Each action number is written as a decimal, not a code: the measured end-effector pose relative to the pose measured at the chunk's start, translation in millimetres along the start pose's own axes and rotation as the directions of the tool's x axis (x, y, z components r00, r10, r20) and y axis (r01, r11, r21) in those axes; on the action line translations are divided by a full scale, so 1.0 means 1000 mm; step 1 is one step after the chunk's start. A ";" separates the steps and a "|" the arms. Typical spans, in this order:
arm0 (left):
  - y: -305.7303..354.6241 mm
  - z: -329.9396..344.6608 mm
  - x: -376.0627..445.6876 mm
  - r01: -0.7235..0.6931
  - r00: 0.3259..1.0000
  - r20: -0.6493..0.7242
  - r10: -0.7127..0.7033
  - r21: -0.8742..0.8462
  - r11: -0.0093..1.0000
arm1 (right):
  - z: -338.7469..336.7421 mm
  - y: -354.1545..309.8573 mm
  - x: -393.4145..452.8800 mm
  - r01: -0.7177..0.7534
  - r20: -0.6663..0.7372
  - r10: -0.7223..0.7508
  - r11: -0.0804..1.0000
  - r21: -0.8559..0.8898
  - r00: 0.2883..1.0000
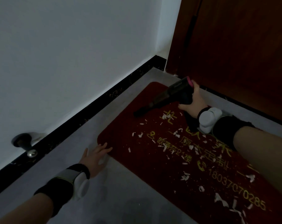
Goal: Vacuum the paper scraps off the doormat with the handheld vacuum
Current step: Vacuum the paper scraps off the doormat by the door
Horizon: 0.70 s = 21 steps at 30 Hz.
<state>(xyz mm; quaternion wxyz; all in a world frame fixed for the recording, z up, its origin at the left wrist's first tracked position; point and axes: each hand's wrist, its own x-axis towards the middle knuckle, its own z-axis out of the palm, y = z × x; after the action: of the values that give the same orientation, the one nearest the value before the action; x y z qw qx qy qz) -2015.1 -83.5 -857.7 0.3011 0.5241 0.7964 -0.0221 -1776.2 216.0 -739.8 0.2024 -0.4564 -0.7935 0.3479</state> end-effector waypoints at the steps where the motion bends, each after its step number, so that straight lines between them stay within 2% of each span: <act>1: 0.000 -0.001 0.000 0.001 1.000 0.005 -0.001 0.004 1.000 | 0.002 -0.001 -0.006 0.002 0.058 -0.001 1.000 -0.007 0.998; 7: 0.001 -0.001 0.000 0.010 1.000 0.027 -0.010 -0.005 1.000 | 0.010 -0.018 -0.022 0.095 0.336 -0.080 0.995 -0.028 0.939; 11: 0.000 -0.001 0.000 0.009 0.999 0.036 -0.010 0.008 1.000 | 0.008 -0.028 -0.024 0.164 0.424 -0.125 0.985 -0.056 0.897; 15: -0.001 -0.001 0.000 0.009 0.999 0.040 -0.009 0.004 1.000 | 0.003 -0.028 -0.020 0.182 0.311 -0.146 0.979 -0.091 0.939; 21: -0.001 -0.001 0.000 0.009 1.000 0.028 -0.009 0.002 1.000 | -0.014 -0.014 -0.007 0.102 -0.012 -0.105 0.984 -0.146 0.994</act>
<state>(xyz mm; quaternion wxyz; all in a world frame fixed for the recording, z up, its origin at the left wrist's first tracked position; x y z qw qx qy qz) -2016.4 -83.5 -857.8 0.3117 0.5204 0.7943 -0.0316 -1772.1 210.0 -720.4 0.1941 -0.4316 -0.8373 0.2739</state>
